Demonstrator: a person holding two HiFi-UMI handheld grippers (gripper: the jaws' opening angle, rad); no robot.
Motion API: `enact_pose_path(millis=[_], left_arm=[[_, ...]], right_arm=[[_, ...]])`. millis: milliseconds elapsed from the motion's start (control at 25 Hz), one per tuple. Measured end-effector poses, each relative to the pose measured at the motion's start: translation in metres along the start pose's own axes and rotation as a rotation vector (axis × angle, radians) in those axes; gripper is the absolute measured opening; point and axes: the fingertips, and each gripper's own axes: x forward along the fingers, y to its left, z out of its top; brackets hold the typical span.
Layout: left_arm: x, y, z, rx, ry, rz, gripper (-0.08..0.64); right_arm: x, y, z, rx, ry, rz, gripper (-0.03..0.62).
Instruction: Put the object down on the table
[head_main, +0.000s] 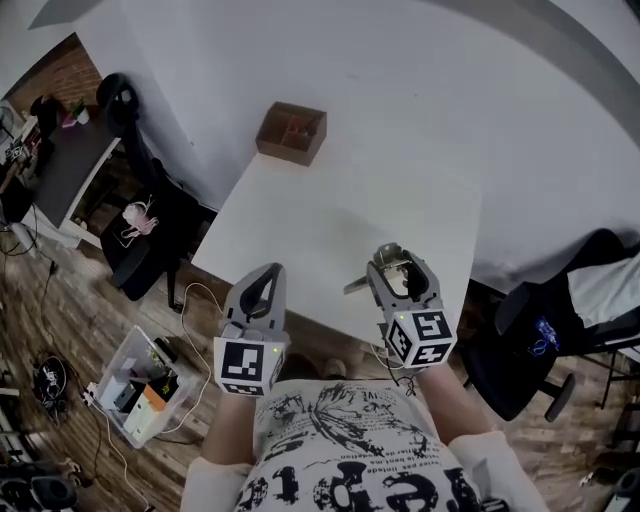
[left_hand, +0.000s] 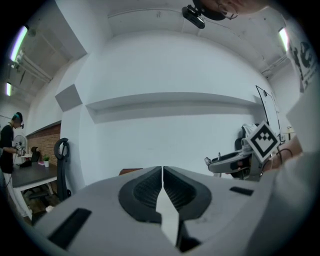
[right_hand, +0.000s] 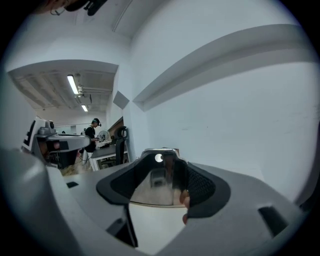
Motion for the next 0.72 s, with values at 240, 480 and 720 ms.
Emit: enact_pose_path(millis=[240,480,720], left_arm=[[0.064,0.028,-0.008,-0.034,0.017,-0.102,0.012],[0.128,0.055,-0.016,-0.03,0.026,-0.235,0.012],[0.171,0.073,-0.027,-0.027,0.031,-0.345,0.012]], right_arm=[[0.04,-0.021,0.001,0.001,0.012,-0.118,0.281],[0.087,-0.037,-0.005,-0.011,0.049,-0.232,0.281],[0.128,-0.055,-0.036,0.063,0.147,-0.337,0.281]])
